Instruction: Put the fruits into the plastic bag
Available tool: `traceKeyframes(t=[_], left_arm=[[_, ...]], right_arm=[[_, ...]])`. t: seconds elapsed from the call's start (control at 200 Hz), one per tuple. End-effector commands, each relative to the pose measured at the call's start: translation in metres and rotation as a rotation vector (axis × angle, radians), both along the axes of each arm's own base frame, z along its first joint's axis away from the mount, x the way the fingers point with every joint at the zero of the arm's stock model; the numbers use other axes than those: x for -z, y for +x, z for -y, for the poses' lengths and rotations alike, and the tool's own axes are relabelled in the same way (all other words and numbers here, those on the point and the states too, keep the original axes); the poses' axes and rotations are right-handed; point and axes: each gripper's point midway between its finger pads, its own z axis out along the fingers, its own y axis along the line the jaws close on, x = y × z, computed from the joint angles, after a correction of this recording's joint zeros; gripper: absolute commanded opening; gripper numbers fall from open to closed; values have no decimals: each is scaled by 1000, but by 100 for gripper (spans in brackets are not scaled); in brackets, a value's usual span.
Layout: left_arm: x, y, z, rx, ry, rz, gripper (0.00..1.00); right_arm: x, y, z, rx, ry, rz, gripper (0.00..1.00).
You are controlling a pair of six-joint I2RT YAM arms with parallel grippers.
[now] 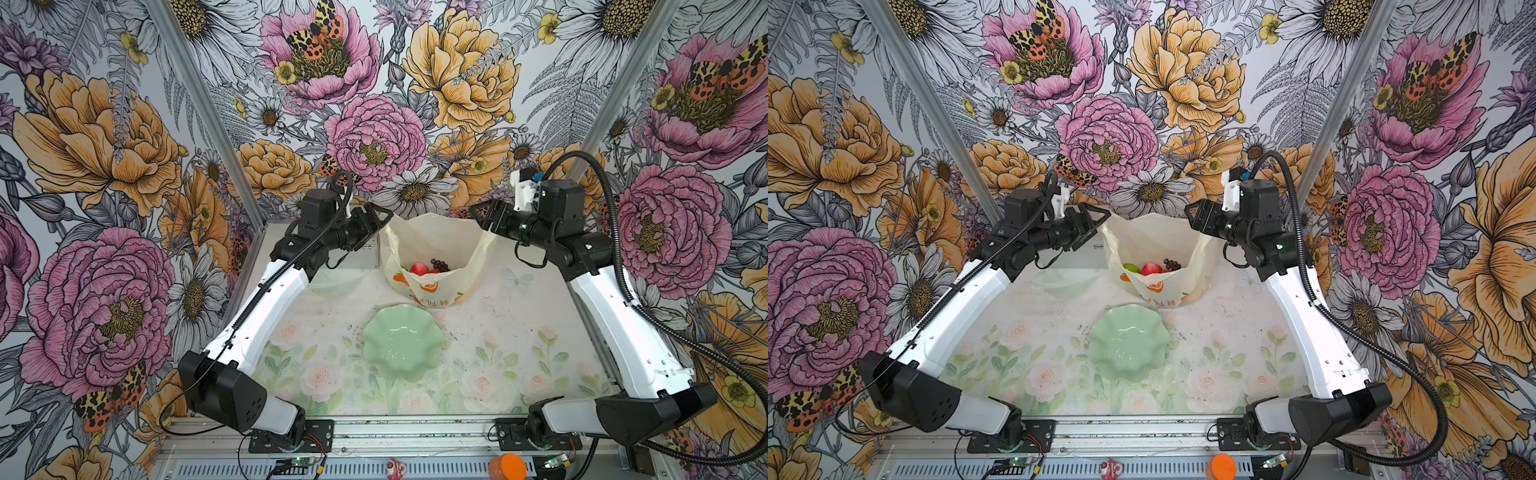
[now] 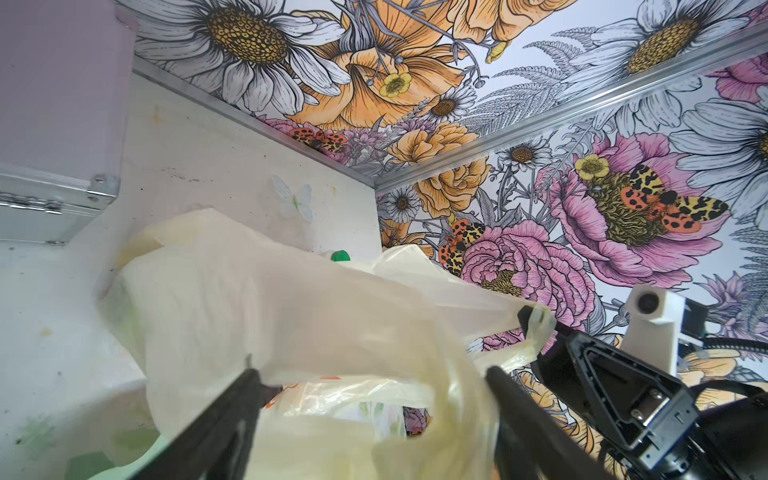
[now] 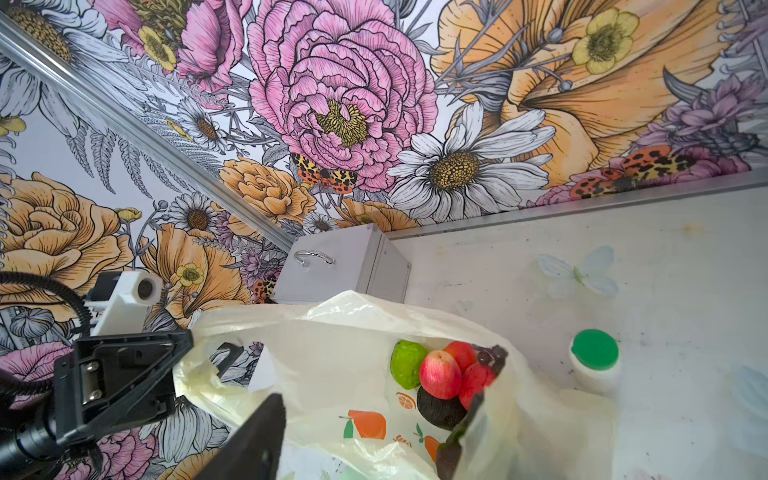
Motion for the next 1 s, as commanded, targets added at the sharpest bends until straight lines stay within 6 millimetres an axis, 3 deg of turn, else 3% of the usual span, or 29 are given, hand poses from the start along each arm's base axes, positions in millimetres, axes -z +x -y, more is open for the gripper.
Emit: traceKeyframes(t=[0.0, 0.095, 0.165, 0.26, 0.455, 0.695, 0.87, 0.991], left_arm=[[-4, -19, -16, 13, 63, 24, 99], [2, -32, -28, 18, 124, 9, 99], [4, -41, -37, 16, 169, 8, 99], [9, -52, -52, -7, 199, 5, 99], [18, -65, -85, -76, 182, -7, 99], [16, -82, -109, -129, 177, 13, 99], [0, -97, -118, -167, 216, 87, 99], [-21, -109, -130, -229, 262, 181, 99]], right_arm=[[5, -8, 17, 76, -3, -43, 78], [31, -18, 35, 146, -36, -186, 85], [45, -28, 41, 173, -51, -263, 99], [50, -43, 47, 187, -62, -293, 99], [31, -70, 50, 179, -39, -283, 99], [21, -103, 31, 65, 45, -372, 99], [-17, -124, 46, 86, -24, -278, 99], [-43, -127, 56, 109, -76, -164, 99]])
